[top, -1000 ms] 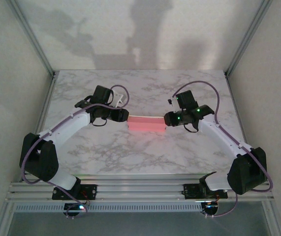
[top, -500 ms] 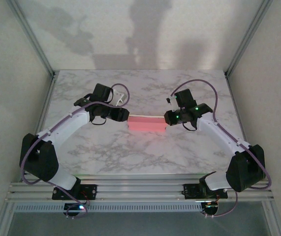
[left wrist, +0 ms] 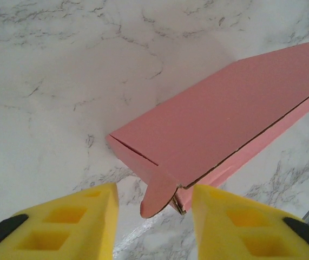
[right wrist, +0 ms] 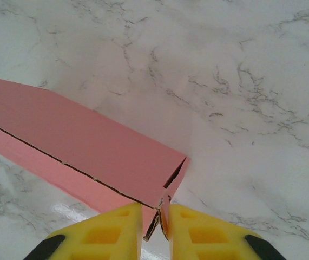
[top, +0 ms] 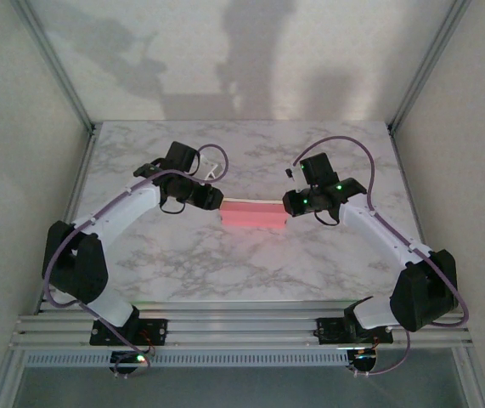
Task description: Fold the paper box
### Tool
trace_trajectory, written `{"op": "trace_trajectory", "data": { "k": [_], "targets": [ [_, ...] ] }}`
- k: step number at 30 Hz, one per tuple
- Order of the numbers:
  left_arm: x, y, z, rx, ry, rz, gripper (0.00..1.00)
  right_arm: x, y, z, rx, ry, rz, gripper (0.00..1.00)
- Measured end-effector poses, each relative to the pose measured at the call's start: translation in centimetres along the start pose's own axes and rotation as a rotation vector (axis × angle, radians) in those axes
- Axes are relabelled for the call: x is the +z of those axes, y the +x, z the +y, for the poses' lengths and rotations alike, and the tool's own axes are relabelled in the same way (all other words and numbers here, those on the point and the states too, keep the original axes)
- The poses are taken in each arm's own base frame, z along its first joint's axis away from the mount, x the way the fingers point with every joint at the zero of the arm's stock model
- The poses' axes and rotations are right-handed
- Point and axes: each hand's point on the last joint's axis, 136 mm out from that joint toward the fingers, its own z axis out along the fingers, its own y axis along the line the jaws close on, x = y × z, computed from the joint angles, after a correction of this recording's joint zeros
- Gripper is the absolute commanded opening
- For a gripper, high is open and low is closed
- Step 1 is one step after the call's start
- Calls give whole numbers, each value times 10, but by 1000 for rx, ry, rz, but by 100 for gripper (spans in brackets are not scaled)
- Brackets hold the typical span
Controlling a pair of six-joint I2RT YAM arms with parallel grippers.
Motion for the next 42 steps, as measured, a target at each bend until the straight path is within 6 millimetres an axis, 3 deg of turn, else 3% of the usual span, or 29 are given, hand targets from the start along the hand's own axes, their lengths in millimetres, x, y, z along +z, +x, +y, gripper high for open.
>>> {"op": "trace_trajectory", "data": {
  "k": [4, 15, 42],
  "targets": [
    [0, 0, 0, 3, -1, 3, 29, 1, 1, 0, 1, 0, 4, 19],
    [-2, -4, -11, 1, 10, 2, 8, 3, 1, 0, 2, 1, 9, 15],
    [9, -13, -17, -237, 45, -38, 2, 3, 1, -4, 15, 48, 3, 8]
  ]
}}
